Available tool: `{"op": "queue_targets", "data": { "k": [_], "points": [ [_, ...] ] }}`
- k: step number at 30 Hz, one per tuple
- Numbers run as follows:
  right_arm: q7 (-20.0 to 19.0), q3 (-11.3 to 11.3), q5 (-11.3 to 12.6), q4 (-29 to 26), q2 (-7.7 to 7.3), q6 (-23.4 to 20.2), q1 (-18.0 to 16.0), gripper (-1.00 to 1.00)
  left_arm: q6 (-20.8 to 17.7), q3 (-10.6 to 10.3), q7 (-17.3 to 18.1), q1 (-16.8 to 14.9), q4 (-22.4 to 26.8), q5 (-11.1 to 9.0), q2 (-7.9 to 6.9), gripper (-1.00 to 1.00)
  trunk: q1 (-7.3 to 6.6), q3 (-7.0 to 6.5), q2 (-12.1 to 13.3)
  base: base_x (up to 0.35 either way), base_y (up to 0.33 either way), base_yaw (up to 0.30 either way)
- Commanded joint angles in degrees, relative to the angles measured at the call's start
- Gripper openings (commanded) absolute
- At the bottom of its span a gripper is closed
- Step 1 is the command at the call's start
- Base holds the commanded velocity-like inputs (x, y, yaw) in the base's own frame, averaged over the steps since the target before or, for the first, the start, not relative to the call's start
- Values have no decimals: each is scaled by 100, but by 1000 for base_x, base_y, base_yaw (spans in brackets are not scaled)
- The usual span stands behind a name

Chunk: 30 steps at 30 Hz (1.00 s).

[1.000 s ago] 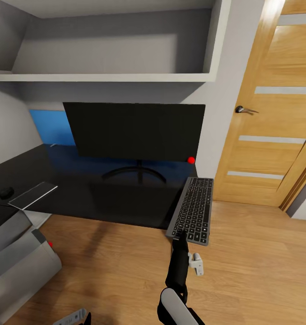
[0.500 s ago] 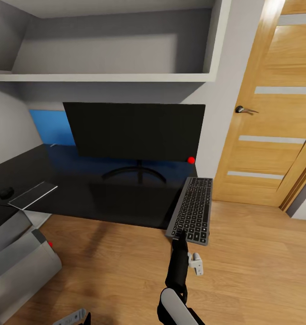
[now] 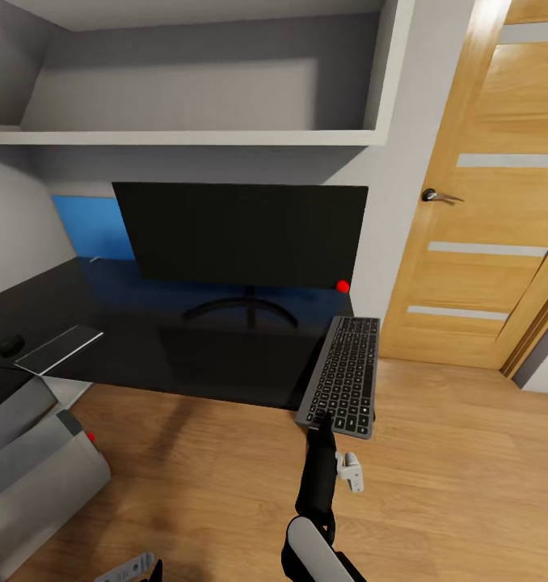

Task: In the bedroom, organize the workspace by keeping the computer under the desk, ensuring the monitor is on the desk, placing the keyboard on the desk next to the monitor, placing the mouse on the desk next to the keyboard, moving the folder from the swivel chair onto the desk next to the mouse, stacking the notebook on top of the folder with the pen on top of the notebook, and positioning the swivel chair next to the desk.

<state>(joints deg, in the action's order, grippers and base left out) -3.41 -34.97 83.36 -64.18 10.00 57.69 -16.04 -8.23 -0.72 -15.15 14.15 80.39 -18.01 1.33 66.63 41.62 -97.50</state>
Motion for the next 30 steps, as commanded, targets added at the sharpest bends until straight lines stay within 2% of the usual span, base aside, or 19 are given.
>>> {"op": "queue_targets", "data": {
  "k": [1,17,18,30],
  "points": [
    [-26,-11,374,13,0,23,-4,-100,-21,-7,-36,0,12,-45,-1,100,0,7,-2,0,0,0],
    [-20,-10,374,89,0,16,-4,-100,-21,-7,-41,1,12,-45,-3,100,0,49,-2,0,0,0],
    [-20,-13,374,90,0,17,-4,100,-21,-7,-41,2,12,-45,-4,100,0,52,-2,0,0,0],
    [-20,-12,374,99,0,23,-4,100,-21,-7,-41,0,12,-45,-1,100,0,82,-2,0,0,0]
  ]
}}
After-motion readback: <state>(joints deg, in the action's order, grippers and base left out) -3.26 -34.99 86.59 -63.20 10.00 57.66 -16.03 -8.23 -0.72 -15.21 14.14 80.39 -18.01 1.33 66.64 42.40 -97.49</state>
